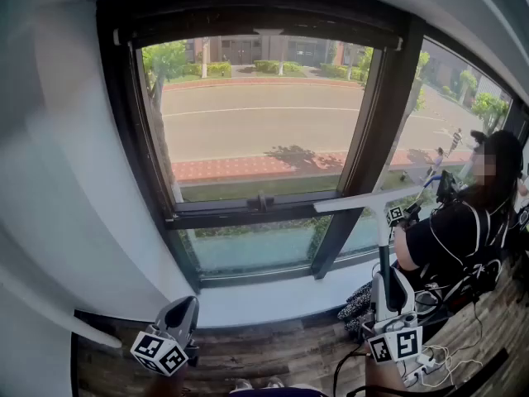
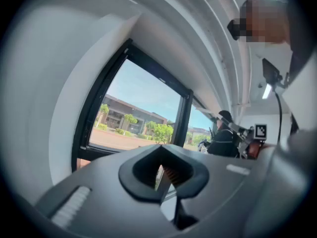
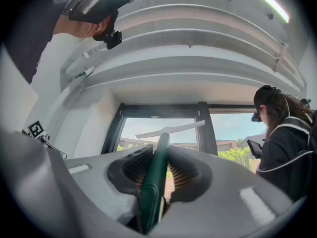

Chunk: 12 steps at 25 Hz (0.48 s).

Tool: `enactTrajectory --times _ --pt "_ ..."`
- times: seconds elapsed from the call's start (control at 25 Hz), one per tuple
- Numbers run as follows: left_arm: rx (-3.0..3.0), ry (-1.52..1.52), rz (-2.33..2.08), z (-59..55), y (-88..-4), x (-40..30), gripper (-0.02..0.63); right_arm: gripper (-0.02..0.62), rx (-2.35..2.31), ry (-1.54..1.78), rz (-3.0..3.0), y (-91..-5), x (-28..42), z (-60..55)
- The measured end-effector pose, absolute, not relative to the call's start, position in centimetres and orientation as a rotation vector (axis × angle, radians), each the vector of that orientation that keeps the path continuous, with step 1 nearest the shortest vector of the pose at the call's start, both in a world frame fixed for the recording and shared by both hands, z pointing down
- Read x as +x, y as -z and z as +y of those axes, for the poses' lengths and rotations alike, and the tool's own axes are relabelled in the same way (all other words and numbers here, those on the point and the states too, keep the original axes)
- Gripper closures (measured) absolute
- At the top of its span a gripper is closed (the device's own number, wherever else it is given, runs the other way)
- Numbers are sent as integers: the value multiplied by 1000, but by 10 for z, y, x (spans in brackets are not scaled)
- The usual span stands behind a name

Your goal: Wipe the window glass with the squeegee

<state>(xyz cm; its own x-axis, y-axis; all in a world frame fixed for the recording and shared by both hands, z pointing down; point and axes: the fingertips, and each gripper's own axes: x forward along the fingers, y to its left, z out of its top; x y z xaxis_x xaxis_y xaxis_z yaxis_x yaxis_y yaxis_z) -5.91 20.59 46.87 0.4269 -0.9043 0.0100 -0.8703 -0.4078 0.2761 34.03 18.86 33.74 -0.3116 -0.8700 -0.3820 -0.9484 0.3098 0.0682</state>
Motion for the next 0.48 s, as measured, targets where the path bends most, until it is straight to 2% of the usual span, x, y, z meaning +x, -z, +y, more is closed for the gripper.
enactTrajectory --times 0.48 --pt "2464 103 -1602 223 -443 -14 601 491 -1611 -251 2292 -374 397 201"
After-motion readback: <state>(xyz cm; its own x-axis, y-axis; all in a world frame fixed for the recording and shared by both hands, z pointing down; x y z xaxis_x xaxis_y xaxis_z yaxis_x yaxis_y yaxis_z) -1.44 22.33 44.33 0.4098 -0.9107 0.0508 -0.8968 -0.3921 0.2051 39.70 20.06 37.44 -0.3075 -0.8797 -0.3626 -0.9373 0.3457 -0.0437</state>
